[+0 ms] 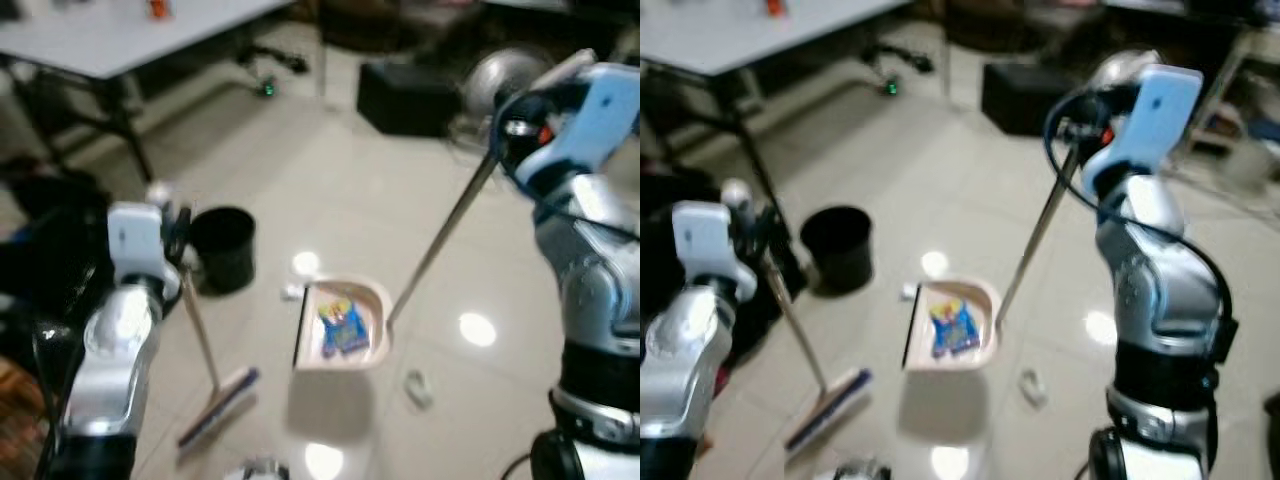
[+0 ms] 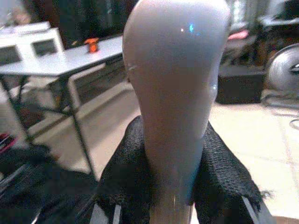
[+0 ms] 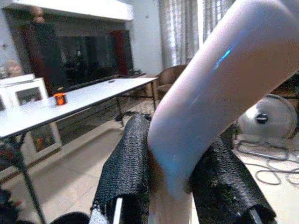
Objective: Sweep floor
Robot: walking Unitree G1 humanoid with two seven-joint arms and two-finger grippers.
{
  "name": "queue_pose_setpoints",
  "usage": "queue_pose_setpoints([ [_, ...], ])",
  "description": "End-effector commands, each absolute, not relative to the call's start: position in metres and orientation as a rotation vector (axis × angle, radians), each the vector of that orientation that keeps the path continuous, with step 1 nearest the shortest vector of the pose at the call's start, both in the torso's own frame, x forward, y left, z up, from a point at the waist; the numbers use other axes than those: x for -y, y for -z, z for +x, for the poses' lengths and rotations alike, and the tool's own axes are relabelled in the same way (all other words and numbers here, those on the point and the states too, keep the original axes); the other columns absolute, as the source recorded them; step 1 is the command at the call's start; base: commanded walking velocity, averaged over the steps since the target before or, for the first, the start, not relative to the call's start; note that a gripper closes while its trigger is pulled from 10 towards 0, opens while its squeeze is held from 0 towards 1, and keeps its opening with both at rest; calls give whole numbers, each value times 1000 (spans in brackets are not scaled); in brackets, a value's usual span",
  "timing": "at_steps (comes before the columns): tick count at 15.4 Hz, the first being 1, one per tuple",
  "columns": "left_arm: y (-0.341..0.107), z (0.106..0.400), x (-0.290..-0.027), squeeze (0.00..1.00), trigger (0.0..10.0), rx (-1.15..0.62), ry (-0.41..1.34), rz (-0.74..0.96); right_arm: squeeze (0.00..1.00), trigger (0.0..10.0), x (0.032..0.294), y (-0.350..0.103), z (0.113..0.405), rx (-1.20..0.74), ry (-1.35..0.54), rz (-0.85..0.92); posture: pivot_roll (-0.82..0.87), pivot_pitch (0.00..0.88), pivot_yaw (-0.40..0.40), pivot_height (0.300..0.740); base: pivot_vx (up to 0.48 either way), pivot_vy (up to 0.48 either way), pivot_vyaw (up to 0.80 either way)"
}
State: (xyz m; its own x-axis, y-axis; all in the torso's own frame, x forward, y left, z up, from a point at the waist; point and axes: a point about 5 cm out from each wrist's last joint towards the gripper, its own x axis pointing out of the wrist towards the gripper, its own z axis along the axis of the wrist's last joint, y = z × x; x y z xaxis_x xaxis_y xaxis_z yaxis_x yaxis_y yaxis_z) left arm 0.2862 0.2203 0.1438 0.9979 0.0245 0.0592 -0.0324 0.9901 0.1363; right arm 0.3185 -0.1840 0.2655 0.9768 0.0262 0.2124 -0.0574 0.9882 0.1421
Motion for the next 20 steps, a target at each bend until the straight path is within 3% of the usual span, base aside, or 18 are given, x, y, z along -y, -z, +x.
queue_pose_setpoints([
  [1, -157, 286, -222, 0, 10000, 94, -46, 173, 0, 10000, 176, -275, 319, 243, -73, 180, 71, 0, 2, 740, 345, 0, 800],
  [4, -158, 283, -225, 0, 10000, 82, -59, 182, 0, 10000, 173, -277, 319, 245, -82, 207, 73, 0, 6, 740, 345, 0, 800],
  [13, -152, 278, -219, 0, 10000, 45, -60, 185, 0, 10000, 188, -283, 318, 269, -38, 325, 67, 7, 12, 740, 345, 0, 0],
  [20, -151, 280, -212, 0, 10000, 34, -55, 163, 0, 10000, 196, -290, 318, 341, 27, 273, 67, 9, 20, 740, 344, 0, 0],
])
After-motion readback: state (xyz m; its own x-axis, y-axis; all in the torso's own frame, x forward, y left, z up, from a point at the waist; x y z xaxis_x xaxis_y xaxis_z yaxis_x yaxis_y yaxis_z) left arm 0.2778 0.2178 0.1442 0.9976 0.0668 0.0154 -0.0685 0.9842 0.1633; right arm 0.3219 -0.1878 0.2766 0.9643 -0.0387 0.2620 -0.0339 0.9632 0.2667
